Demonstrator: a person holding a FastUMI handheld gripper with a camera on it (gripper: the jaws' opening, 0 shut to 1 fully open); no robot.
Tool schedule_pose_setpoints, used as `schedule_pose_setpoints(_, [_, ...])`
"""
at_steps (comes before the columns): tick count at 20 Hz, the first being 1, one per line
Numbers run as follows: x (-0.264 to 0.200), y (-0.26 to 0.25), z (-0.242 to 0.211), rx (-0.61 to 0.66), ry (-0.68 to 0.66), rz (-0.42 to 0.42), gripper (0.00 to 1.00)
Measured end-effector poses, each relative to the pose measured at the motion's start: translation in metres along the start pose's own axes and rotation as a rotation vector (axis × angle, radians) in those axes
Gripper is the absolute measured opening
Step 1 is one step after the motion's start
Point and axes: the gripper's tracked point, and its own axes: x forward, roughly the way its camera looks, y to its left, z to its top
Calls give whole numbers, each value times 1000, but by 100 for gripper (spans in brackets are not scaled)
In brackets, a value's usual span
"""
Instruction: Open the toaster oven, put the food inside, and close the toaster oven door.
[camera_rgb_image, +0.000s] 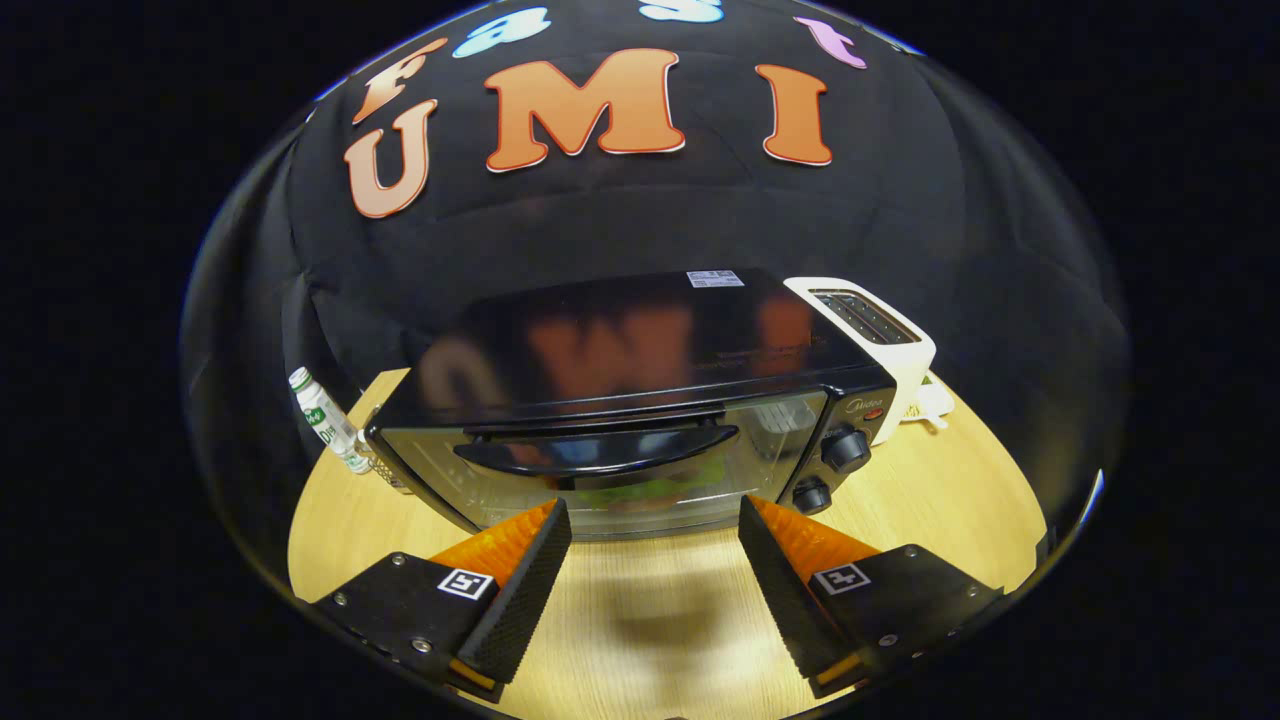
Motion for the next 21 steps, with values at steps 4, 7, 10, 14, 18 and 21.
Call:
schedule_pose_setpoints(4, [-34,-25,38,-6,-68,-27,100])
schedule_pose_setpoints(7, [-72,-55,95,-33,-155,-53,100])
schedule_pose_setpoints(10, [-116,-83,158,-54,-265,-73,100])
schedule_pose_setpoints(14, [-189,-116,224,-58,-383,-89,100])
schedule_pose_setpoints(18, [-244,-149,261,-40,-493,-111,100])
schedule_pose_setpoints(21, [-269,-169,264,0,-511,-102,99])
